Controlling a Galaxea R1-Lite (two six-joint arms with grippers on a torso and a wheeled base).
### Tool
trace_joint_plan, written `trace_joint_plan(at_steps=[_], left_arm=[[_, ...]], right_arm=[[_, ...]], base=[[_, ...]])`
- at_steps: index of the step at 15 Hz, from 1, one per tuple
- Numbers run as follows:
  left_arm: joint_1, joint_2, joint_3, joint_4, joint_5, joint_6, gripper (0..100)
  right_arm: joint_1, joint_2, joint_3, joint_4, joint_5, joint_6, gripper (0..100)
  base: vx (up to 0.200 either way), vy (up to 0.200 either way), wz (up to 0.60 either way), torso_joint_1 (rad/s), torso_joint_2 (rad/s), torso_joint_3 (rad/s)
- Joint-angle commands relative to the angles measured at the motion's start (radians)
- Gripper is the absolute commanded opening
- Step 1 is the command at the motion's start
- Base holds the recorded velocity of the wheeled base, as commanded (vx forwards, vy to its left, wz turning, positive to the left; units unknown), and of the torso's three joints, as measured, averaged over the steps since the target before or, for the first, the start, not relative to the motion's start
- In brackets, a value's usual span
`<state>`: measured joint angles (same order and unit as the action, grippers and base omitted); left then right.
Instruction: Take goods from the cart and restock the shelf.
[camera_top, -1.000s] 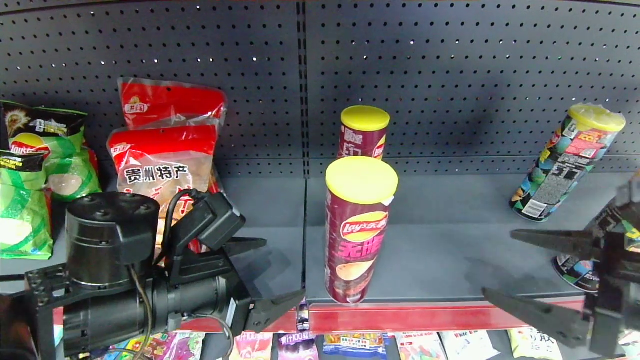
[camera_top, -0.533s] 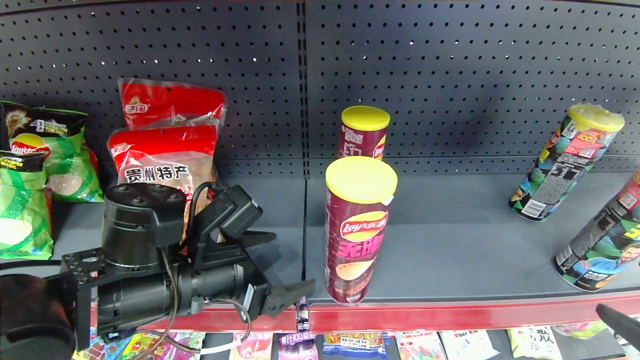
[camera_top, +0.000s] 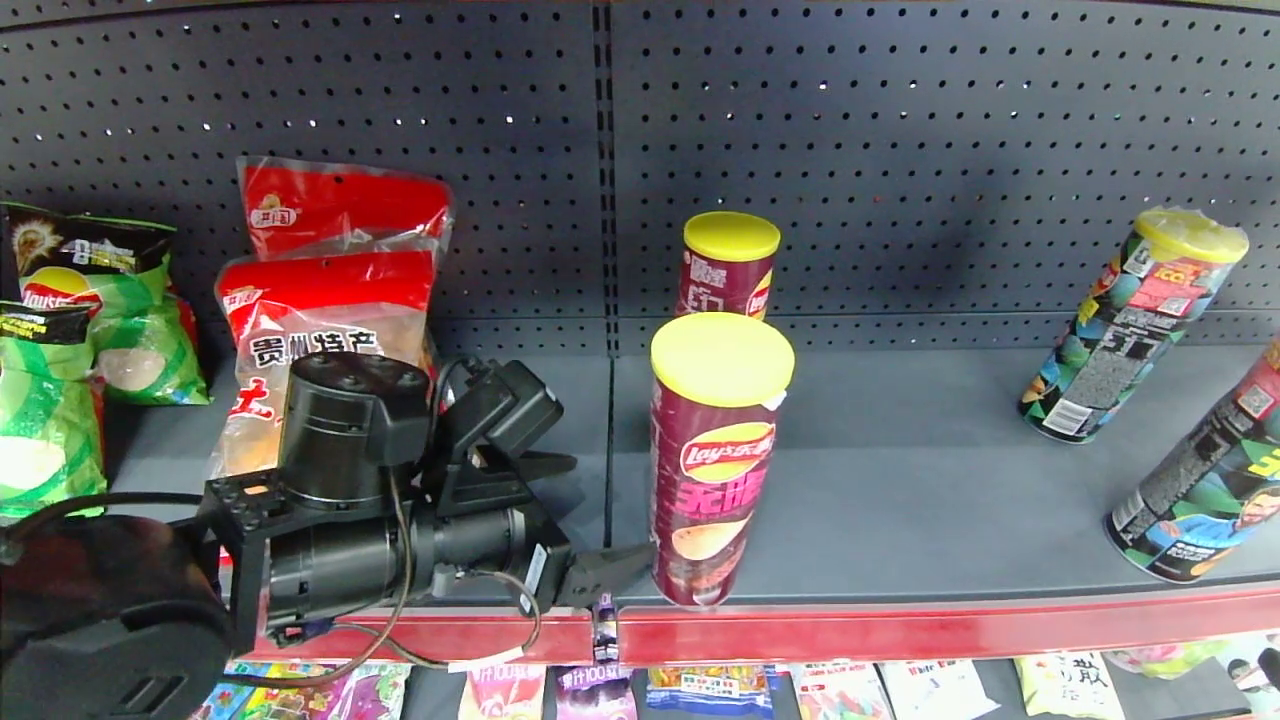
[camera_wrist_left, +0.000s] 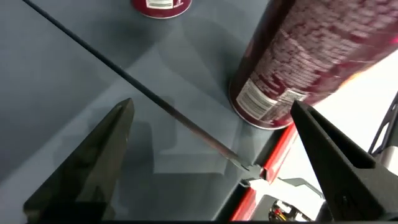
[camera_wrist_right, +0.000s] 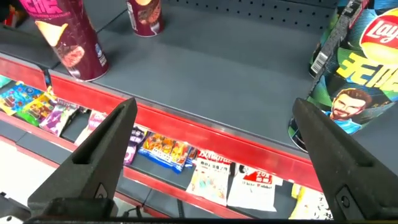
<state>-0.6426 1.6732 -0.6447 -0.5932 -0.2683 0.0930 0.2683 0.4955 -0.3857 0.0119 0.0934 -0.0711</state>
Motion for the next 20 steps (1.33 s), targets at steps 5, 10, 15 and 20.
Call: trace_joint_plan(at_steps=[5,10,15,20], left_arm=[[0.009,0.03,-0.006,0.001,0.003,0.002,100],[0.012,0.043,-0.043,0.001,0.003,0.001,100],[0.007,0.076,-0.079,0.0,0.003,0.002,100],[0.009,0.072,-0.066,0.0,0.004,0.002,100]], right_arm=[[0.0,0.005,0.002,0.002,0.0,0.001,100],[0.0,0.005,0.002,0.003,0.0,0.001,100],[0.0,0.003,0.002,0.003,0.0,0.002,100],[0.0,0.008,0.002,0.003,0.0,0.011,100]], base=[[0.0,0.0,0.0,0.0,0.0,0.0],[0.0,0.0,0.0,0.0,0.0,0.0],[0.0,0.0,0.0,0.0,0.0,0.0],[0.0,0.0,0.0,0.0,0.0,0.0]])
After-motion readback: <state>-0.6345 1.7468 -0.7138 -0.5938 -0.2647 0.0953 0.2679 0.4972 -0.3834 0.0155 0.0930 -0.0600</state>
